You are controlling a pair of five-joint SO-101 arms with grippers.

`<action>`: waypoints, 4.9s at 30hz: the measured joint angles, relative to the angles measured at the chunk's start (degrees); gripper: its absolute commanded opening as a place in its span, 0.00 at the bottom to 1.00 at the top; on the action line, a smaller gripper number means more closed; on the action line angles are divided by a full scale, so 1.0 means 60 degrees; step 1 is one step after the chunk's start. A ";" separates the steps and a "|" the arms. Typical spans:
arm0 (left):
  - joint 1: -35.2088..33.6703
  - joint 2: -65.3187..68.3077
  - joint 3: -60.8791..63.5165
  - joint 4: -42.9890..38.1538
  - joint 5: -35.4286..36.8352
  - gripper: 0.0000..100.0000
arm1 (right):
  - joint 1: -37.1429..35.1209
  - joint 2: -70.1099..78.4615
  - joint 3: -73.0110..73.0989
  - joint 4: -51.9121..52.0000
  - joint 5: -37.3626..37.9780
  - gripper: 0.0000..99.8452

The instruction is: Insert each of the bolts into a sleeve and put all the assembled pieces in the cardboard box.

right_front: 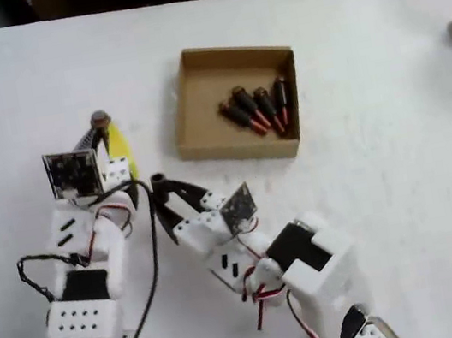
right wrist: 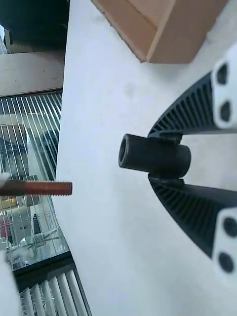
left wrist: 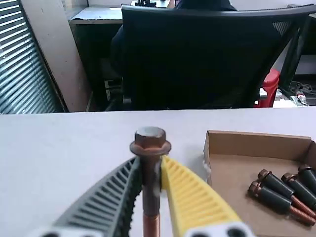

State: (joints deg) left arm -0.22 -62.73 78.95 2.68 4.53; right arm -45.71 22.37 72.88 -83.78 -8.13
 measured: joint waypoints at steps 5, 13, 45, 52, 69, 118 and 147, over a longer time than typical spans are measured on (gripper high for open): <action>0.0484 -0.0190 0.0147 0.0000 -0.0015 0.02 | -0.0088 0.0059 -0.0088 0.0000 0.0000 0.02; 0.0952 -0.0249 0.0234 0.0777 0.0806 0.02 | -0.0088 0.0059 -0.0088 0.0000 0.0000 0.02; 0.1451 -0.0249 0.0234 0.1392 0.1231 0.02 | -0.0234 0.0059 -0.0088 0.0000 0.0029 0.02; 0.1465 -0.0249 0.0440 0.2139 0.0879 0.02 | -0.0381 0.0059 0.0147 0.0000 0.0029 0.02; 0.1495 -0.0264 0.0308 0.3707 0.0220 0.11 | -0.0542 -0.0059 0.0484 0.0264 0.0029 0.02; 0.1744 -0.0381 -0.0571 0.6476 0.0864 0.37 | -0.0176 -0.0674 0.0498 0.0381 0.0044 0.02; 0.0322 -0.0381 -0.3516 0.9949 0.1978 0.02 | -0.0161 -0.0674 0.0689 0.0381 0.0029 0.02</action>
State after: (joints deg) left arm 1.71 -65.01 57.85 62.37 16.40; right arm -46.68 18.33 77.01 -81.49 -7.96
